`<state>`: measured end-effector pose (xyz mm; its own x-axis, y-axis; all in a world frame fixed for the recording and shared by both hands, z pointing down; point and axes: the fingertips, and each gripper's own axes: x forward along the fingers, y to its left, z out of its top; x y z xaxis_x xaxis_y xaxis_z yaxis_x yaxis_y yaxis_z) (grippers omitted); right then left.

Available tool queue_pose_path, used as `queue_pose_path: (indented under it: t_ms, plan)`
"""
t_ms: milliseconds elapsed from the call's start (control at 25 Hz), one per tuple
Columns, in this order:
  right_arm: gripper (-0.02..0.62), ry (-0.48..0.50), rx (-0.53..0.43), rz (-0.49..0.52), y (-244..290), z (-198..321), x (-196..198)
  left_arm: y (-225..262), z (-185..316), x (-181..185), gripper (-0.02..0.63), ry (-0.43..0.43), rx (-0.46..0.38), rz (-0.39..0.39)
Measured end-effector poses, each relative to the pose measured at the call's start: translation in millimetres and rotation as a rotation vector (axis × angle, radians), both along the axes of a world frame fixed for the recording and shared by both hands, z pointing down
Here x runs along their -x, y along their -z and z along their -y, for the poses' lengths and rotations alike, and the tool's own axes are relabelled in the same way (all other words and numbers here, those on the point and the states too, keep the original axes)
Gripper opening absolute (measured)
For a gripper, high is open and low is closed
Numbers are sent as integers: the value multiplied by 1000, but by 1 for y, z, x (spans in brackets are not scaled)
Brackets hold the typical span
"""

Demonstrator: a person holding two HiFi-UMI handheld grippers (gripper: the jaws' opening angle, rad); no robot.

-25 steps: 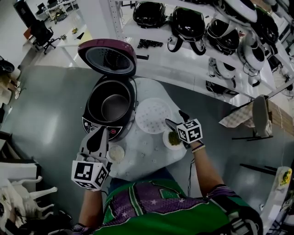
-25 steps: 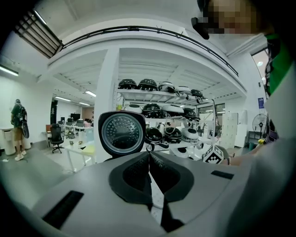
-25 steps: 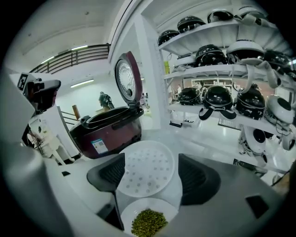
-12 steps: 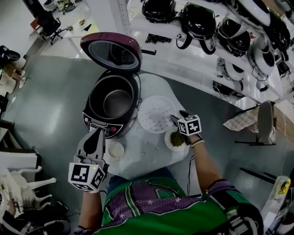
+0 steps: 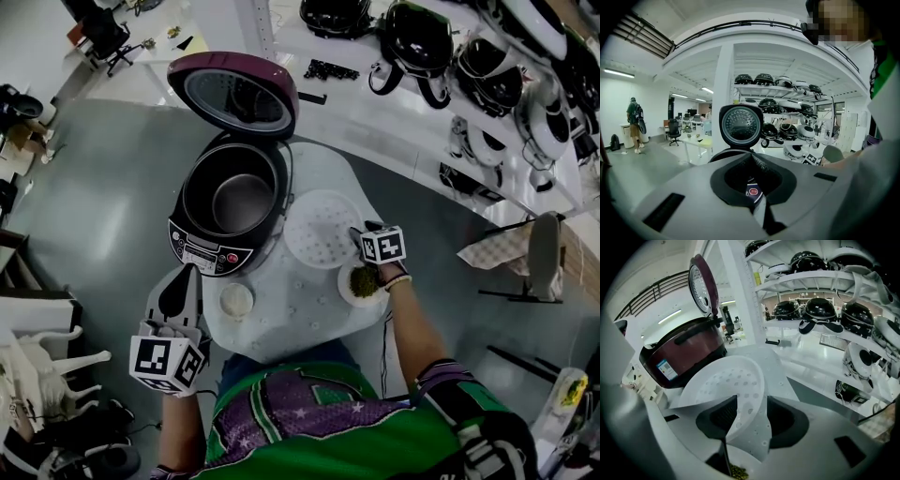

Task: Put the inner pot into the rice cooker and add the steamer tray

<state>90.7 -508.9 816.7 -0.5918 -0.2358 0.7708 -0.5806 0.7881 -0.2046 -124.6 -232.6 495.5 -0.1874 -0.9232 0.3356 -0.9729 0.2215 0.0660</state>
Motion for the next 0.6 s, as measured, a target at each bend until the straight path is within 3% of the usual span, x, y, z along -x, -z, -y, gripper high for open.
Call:
queue_pose_path:
  t_ms: [440,600]
  plan:
    - [99,-68,17,-92,-18,10,2,-6,-23,13,23,51,18,-7]
    - [51,-156,28,-104,-18,15,-1,-6,-28,16,23,54,17,-11]
